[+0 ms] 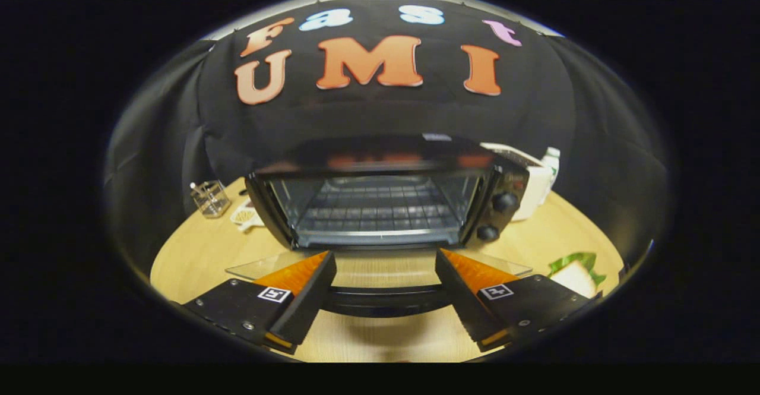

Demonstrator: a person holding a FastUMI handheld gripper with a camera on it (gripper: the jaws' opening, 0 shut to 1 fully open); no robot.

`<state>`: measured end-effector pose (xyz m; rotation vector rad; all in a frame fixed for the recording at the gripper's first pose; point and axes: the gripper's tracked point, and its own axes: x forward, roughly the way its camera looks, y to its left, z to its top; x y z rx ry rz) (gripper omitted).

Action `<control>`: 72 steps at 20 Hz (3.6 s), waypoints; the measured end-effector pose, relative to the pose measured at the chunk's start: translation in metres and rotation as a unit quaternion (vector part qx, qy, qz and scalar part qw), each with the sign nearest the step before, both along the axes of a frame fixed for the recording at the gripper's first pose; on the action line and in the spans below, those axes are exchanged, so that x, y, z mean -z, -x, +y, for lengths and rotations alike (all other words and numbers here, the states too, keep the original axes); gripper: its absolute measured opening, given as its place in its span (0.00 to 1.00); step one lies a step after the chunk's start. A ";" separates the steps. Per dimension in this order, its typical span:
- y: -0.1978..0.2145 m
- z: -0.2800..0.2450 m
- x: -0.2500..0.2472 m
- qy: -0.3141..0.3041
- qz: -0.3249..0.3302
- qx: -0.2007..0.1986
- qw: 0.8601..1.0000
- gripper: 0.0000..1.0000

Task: Open the toaster oven, put the food inside, and close the toaster oven door.

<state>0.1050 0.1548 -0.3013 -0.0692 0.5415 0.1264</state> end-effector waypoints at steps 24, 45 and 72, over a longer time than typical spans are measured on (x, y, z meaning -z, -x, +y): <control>0.044 -0.024 0.048 0.000 0.034 -0.014 0.999 0.99; 0.024 -0.223 -0.097 0.034 0.015 -0.008 0.999 0.99; 0.053 -0.230 0.027 -0.132 0.304 -0.026 0.943 0.37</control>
